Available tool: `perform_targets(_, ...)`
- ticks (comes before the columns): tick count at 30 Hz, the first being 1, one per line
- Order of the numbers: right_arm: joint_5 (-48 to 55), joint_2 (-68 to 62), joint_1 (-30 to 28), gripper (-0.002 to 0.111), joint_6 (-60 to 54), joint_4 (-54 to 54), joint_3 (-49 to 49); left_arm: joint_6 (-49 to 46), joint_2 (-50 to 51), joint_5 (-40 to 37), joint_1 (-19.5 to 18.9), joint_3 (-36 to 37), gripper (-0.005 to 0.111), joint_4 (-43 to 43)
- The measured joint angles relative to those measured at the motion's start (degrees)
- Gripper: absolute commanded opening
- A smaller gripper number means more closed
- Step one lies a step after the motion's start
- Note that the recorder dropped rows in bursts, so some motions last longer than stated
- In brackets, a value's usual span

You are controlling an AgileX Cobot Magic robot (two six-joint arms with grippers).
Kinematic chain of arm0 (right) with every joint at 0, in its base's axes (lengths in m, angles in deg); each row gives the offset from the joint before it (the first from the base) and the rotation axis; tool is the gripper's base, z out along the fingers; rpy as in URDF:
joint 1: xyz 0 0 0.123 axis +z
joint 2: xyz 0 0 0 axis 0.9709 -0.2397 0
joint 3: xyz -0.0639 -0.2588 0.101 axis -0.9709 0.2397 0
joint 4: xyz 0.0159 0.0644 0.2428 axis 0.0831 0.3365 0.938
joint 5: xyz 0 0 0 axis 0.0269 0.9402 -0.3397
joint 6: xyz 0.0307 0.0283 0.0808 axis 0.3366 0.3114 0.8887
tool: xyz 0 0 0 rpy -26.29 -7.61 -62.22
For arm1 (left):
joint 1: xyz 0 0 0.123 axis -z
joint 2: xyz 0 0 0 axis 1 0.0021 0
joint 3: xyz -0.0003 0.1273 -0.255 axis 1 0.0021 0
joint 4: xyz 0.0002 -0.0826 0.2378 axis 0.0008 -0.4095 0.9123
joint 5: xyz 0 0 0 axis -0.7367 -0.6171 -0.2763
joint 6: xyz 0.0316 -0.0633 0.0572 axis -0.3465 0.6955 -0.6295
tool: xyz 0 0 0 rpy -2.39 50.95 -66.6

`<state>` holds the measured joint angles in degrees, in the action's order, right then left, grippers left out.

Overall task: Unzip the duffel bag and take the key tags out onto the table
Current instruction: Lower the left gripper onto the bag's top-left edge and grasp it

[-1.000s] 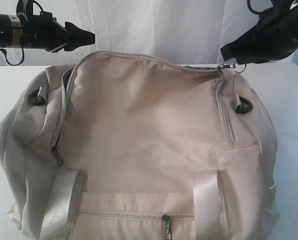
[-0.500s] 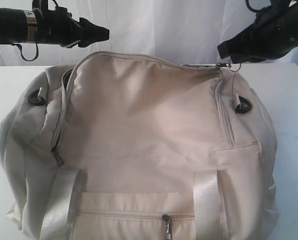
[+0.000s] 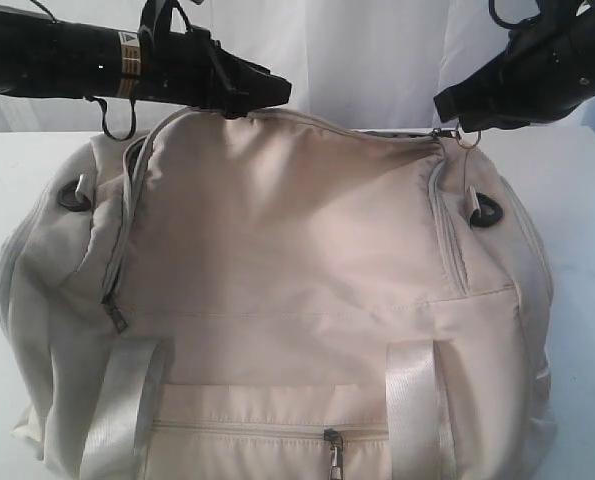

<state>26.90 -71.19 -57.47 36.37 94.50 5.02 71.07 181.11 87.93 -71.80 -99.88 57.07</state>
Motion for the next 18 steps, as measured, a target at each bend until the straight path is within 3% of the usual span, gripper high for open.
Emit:
perform_targets(10,0.0,0.0,0.0,0.0,0.0,0.0,0.0,-3.75,0.0,3.92,-0.12,0.0,0.054,0.14)
perform_targets(18,0.0,0.0,0.0,0.0,-0.11,0.0,0.0,-6.78,0.0,6.62,-3.65,0.0,0.054,0.28)
